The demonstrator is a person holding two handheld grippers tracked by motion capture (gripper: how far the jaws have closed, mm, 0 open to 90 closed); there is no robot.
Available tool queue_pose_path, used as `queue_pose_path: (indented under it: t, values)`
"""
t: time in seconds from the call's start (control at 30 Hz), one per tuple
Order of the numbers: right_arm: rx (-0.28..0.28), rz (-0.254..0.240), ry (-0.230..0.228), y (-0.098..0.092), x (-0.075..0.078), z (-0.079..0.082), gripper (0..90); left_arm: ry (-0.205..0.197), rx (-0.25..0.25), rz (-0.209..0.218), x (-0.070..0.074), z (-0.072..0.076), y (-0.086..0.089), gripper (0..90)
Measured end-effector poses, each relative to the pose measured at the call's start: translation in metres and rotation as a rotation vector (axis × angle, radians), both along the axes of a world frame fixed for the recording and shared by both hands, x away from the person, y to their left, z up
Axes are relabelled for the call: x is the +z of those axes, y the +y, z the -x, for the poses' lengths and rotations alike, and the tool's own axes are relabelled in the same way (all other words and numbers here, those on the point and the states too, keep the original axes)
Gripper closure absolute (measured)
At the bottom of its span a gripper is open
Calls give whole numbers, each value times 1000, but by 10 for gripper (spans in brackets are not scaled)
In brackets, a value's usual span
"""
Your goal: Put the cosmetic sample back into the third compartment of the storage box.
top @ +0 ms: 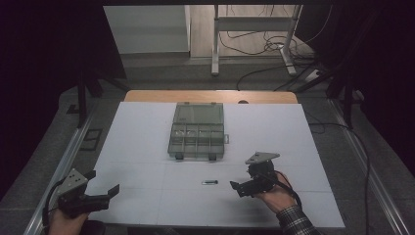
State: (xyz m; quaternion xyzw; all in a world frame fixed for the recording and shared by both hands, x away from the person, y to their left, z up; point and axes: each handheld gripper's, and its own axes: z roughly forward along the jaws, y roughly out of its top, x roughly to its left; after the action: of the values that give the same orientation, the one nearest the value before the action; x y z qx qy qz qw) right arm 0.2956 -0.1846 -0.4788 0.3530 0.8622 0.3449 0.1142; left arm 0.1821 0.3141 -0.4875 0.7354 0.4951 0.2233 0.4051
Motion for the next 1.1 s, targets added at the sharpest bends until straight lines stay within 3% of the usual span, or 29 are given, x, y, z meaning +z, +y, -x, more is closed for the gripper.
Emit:
queue_pose_path:
  t: [0.83,1.1]
  values:
    - [21,14,44,26,-4,-13,0,0,-3,0,0,0,0,17]
    - [32,18,42,37,-6,-16,84,-1,-4,-1,0,0,0,16]
